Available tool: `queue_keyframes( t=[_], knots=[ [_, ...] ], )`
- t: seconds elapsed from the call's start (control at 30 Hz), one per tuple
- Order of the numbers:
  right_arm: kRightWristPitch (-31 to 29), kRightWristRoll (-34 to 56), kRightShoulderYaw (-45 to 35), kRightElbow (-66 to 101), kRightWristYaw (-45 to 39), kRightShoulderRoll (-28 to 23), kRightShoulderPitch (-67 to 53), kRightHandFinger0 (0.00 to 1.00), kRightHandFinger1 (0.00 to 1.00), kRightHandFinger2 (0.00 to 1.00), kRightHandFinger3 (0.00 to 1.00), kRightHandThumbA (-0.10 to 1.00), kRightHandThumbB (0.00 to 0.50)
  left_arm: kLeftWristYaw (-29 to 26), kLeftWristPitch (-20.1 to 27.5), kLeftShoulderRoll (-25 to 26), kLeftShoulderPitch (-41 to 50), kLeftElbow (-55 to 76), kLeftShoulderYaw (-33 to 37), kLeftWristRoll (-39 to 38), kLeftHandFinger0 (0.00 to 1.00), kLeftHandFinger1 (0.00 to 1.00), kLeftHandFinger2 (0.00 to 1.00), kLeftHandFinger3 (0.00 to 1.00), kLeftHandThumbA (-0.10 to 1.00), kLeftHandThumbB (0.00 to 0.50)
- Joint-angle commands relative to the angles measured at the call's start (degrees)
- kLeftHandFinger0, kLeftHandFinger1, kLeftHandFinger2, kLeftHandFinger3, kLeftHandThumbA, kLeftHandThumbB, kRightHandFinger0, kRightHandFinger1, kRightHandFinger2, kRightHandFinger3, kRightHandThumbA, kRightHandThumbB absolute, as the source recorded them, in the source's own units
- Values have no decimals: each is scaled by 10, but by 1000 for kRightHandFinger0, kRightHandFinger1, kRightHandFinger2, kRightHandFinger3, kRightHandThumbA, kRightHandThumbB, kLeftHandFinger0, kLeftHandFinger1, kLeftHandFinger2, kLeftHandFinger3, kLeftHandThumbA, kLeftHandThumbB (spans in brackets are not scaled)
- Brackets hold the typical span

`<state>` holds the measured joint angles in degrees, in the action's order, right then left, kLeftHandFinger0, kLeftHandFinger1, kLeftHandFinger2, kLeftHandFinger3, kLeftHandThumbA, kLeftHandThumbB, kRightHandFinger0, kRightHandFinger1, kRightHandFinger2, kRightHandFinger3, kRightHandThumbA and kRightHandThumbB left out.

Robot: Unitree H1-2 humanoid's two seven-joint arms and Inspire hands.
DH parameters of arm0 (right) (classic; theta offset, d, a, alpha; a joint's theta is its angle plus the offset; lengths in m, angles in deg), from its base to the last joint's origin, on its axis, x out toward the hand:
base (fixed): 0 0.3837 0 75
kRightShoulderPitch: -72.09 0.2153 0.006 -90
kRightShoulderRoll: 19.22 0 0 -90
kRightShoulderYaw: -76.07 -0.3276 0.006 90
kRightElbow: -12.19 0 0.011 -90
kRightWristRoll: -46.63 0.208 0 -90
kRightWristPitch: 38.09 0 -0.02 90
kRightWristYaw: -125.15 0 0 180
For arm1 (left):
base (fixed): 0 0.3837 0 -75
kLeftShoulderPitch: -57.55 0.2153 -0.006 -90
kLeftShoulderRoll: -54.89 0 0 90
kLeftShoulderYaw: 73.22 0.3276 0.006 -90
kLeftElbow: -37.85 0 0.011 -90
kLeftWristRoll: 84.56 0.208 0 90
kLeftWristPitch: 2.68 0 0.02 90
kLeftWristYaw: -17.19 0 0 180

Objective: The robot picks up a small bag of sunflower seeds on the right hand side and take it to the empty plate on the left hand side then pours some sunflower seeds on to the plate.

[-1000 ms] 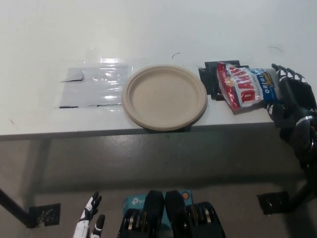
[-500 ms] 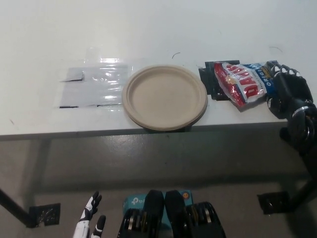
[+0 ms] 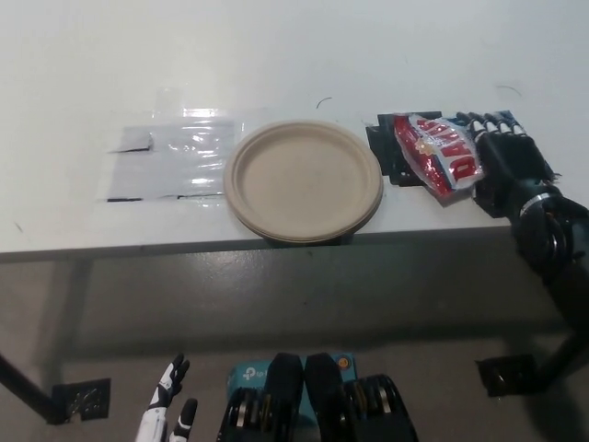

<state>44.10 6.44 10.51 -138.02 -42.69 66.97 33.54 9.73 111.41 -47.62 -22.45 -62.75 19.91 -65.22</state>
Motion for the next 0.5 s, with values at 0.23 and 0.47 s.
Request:
queue_keyframes(
  t=[0.23,0.47],
  knots=[
    [-12,-45,76,-157,137,13,75,0,70,460,369,-100,218,-17,25,1,-3,6,1,7,1000,1000,1000,1000,1000,116],
    [-16,-13,73,-198,112,4,62,0,208,680,644,-100,270,-16,23,4,-10,7,-2,5,1000,1000,999,1000,1000,136]
  ],
)
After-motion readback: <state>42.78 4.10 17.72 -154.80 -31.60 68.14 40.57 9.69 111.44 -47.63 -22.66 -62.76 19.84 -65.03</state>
